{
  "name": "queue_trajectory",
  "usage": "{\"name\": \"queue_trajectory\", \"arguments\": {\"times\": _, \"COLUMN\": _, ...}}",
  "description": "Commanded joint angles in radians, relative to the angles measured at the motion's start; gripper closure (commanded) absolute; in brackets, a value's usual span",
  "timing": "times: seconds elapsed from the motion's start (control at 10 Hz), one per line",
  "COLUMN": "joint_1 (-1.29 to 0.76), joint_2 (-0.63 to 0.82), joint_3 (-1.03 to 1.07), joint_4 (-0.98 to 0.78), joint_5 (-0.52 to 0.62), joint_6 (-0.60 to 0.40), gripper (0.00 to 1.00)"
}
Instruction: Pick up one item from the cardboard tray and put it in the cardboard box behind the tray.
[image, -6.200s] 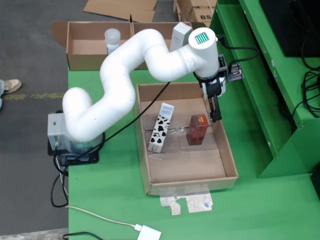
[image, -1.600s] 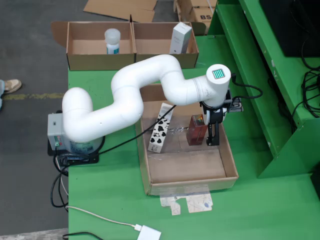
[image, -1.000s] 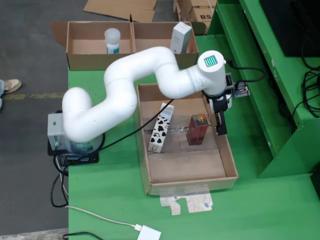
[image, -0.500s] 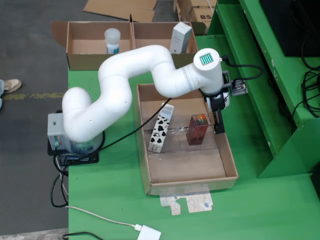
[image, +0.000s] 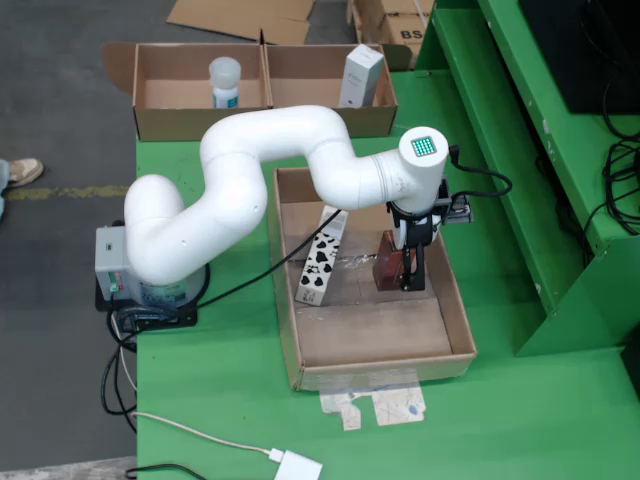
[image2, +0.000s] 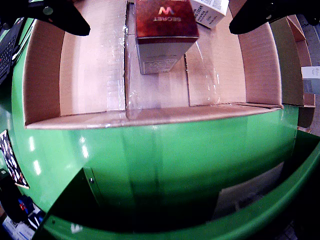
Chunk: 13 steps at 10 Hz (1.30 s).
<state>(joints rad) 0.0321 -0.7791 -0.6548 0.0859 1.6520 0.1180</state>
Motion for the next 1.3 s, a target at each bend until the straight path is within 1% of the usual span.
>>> {"name": "queue_trajectory", "arguments": {"times": 0.0, "joint_1": -0.007, "joint_2": 0.001, "joint_3": 0.057, "joint_4": -0.003, "joint_5": 0.002, "joint_6": -0.005, "gripper": 0.00}}
{"name": "queue_trajectory", "arguments": {"times": 0.6, "joint_1": -0.003, "joint_2": -0.051, "joint_3": 0.132, "joint_4": -0.033, "joint_5": 0.001, "joint_6": -0.004, "gripper": 0.00}}
{"name": "queue_trajectory", "arguments": {"times": 1.2, "joint_1": -0.003, "joint_2": -0.044, "joint_3": 0.116, "joint_4": -0.024, "joint_5": 0.002, "joint_6": -0.005, "gripper": 0.00}}
